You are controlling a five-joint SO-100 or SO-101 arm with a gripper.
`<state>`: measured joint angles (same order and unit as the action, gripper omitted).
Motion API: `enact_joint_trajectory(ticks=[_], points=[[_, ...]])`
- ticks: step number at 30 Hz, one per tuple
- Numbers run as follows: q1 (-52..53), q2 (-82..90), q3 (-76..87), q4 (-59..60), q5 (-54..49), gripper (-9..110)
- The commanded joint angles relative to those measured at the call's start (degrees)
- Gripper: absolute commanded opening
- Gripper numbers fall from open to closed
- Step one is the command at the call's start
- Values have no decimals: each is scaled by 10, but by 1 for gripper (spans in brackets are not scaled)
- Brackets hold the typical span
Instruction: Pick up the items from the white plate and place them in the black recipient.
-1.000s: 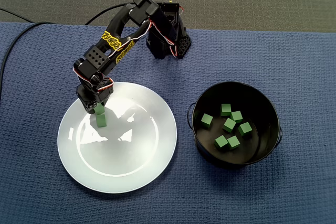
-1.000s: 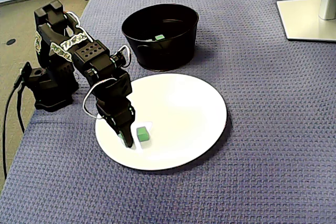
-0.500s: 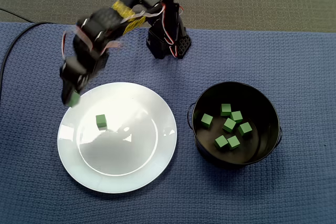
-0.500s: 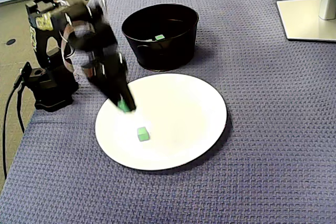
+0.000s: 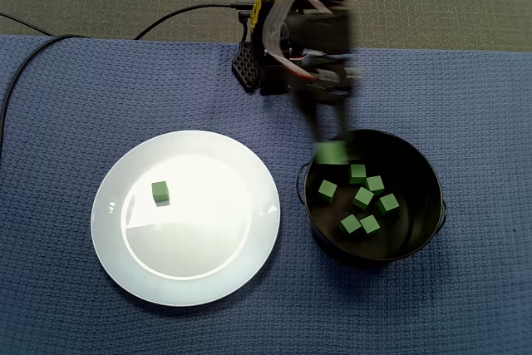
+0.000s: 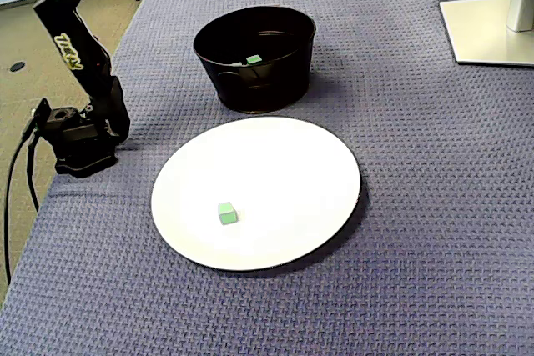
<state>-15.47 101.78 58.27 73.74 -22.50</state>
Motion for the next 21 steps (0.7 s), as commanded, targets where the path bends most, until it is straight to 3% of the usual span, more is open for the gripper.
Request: enact_joint_trajectory(ticks=[1,13,14,15,16,21], points=[[-156,-54,16,17,-24,0],[-186,-258,118,-26,-13,0],[-186,-258,122,-25,-11,7],[-188,-254,127,-23,-11,23],[-189,-250,130,-18,-18,29],[-156,-205,62,62,-14,34]])
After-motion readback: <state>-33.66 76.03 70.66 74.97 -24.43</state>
